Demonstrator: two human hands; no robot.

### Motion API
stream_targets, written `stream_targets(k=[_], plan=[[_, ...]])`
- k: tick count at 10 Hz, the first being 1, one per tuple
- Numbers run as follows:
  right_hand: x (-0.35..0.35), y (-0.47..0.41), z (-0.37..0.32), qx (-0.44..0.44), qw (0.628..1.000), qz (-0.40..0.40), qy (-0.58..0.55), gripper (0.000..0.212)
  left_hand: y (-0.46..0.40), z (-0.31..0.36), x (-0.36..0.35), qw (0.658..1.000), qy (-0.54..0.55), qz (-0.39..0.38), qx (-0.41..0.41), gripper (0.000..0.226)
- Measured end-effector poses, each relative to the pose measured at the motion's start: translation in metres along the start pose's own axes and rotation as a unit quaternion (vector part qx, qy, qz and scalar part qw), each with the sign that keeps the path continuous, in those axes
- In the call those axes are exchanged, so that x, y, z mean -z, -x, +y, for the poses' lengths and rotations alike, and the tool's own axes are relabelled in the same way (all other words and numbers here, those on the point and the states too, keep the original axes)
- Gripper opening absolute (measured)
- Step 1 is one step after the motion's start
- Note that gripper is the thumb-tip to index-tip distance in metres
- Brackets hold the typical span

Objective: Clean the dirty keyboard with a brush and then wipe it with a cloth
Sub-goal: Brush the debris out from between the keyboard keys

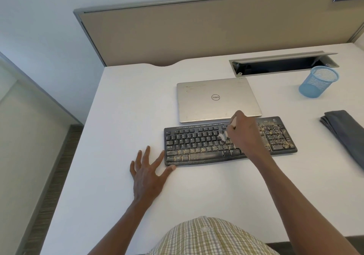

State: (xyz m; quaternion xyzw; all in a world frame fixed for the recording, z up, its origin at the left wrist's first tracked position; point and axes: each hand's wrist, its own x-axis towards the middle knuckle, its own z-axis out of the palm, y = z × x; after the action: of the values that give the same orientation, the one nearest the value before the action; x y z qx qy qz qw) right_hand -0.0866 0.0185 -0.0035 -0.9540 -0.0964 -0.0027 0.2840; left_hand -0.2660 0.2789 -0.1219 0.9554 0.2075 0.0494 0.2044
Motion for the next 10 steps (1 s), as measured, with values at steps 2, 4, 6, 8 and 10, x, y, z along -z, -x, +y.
stream_targets(k=[2,4,6,8,10], plan=[[-0.003,0.002,0.0,0.006,0.999,0.036,-0.032,0.003,0.0,0.0,0.001,1.0,0.002,-0.004,0.001,0.078],[0.002,0.001,-0.002,0.008,0.999,0.029,-0.032,0.002,0.0,-0.001,0.001,1.0,0.002,-0.004,0.0,0.078],[0.003,0.005,0.0,0.005,1.0,0.0,-0.021,0.005,0.0,-0.001,0.0,1.0,0.002,-0.001,-0.001,0.078],[0.004,0.006,-0.008,0.087,0.994,-0.042,-0.055,0.017,0.0,0.0,0.0,1.0,0.006,0.006,-0.004,0.082],[0.0,0.005,0.009,0.101,0.993,-0.06,0.01,0.026,0.0,-0.002,-0.001,1.0,-0.001,0.006,-0.007,0.078]])
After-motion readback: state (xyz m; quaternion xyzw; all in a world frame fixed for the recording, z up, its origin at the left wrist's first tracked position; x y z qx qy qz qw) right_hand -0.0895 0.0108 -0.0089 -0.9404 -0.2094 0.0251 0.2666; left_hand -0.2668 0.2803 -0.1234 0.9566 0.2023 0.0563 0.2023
